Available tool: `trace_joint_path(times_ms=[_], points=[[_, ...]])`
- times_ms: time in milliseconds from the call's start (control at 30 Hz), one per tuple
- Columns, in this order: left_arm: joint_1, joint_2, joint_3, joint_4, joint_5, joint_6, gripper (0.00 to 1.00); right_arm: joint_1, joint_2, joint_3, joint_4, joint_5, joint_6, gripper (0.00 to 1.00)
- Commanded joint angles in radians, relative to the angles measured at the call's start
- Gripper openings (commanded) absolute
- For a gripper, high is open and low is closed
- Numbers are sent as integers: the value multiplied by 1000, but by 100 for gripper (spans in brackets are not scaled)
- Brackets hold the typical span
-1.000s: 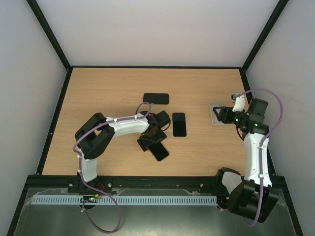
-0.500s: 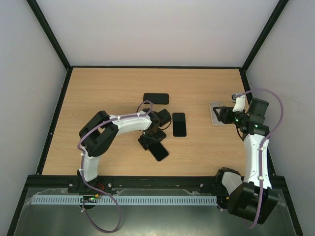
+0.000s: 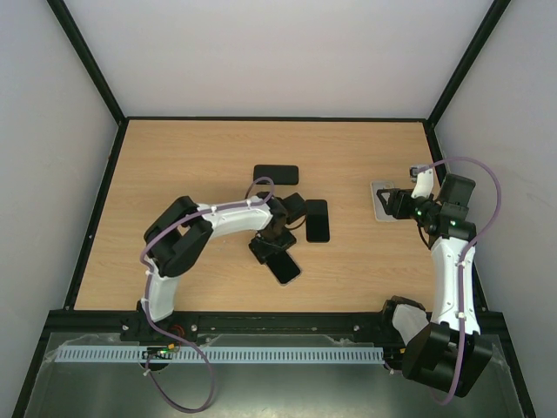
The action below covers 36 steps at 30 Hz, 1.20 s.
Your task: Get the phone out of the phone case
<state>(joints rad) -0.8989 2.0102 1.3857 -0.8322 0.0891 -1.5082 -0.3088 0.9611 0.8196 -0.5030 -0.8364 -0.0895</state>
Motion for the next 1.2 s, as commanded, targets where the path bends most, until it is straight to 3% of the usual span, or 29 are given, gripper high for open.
trace_joint_path(times_ms=[0,67,400,733,967,1167], points=[[-18,-56,-38,26,-113,19,9,2,-12,-11,23,-21,-4,62],[-26,-114,-74,89,-118,36,2,2,-8,-11,21,-49,-10,61],[-96,-356,-124,204,-392,97,2,44,56,71,-69,-236,-85,53],[-128,-575,-153,394,-598,186,2,375,86,153,-171,-235,-97,52],[-169,-673,-223,555,-655,278,2,590,137,182,-168,-212,-68,59],[-199,-675,-217,565,-697,319,2,707,157,194,-148,-156,-47,50]])
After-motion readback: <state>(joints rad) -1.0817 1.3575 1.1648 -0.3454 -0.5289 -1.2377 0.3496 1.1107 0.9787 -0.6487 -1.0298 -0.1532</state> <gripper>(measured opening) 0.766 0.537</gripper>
